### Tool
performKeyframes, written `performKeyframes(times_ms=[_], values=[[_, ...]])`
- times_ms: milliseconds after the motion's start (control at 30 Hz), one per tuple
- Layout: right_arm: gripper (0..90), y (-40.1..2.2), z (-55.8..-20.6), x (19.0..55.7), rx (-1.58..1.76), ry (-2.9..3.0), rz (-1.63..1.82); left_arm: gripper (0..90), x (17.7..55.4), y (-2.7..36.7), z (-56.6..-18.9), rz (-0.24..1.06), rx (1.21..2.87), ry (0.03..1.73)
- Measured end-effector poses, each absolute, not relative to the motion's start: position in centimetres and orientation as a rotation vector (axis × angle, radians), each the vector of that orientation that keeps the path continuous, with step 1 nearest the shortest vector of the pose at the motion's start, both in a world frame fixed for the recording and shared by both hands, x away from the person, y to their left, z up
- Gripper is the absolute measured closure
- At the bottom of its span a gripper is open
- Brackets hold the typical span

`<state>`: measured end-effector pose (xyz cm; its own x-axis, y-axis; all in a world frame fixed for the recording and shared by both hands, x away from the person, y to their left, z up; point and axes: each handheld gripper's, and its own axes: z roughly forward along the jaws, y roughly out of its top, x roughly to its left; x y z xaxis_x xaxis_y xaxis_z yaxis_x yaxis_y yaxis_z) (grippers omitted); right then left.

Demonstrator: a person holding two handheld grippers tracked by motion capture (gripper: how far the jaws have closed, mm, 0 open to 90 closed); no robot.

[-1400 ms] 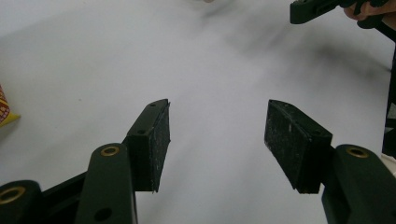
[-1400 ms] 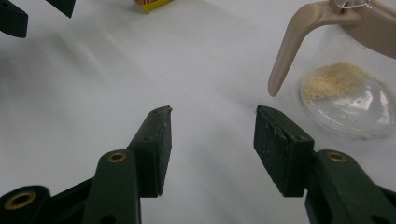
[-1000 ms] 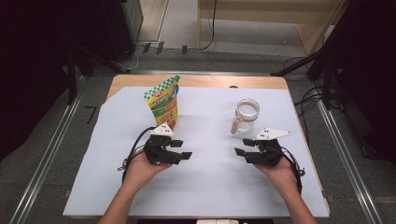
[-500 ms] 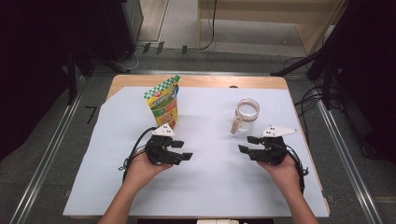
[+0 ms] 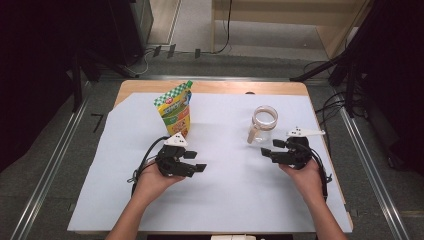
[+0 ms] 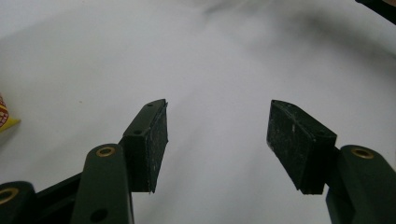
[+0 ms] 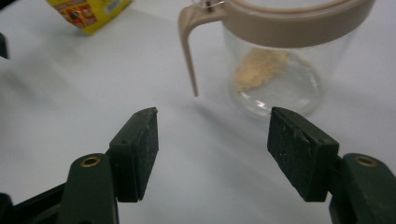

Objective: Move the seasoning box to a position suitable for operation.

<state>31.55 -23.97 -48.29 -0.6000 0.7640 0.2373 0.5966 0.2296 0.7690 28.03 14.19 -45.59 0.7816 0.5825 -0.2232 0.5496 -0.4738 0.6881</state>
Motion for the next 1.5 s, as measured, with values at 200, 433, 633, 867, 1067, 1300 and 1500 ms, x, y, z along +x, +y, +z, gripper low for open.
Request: performKeyframes(times_ms=[200,433,633,867,1067,1300,1500], values=[[32.8,-24.2,-48.4,32.7,1.298,2.243,1.289,39.0,28.0,14.1,-45.6,0.058,2.183,0.836],[21.6,-23.9,-48.1,34.1,1.285,2.096,1.237,38.9,28.0,14.2,-45.7,0.059,2.187,0.842],[15.7,-22.8,-48.6,35.5,1.279,2.11,1.266,38.9,28.0,14.4,-45.8,0.059,2.185,0.852],[11.6,-22.2,-50.1,37.5,1.315,2.106,1.285,38.9,27.8,14.7,-45.9,0.061,2.184,0.861],[8.9,-21.6,-50.8,38.5,1.296,2.083,1.312,38.9,27.6,14.9,-46.1,0.061,2.18,0.875],[8.9,-21.3,-51.4,38.7,1.278,2.033,1.344,38.8,27.3,15.2,-46.2,0.061,2.166,0.887],[10.2,-21.2,-51.2,38.6,1.273,2.035,1.322,38.8,27.4,15.5,-46.2,0.057,2.154,0.895]])
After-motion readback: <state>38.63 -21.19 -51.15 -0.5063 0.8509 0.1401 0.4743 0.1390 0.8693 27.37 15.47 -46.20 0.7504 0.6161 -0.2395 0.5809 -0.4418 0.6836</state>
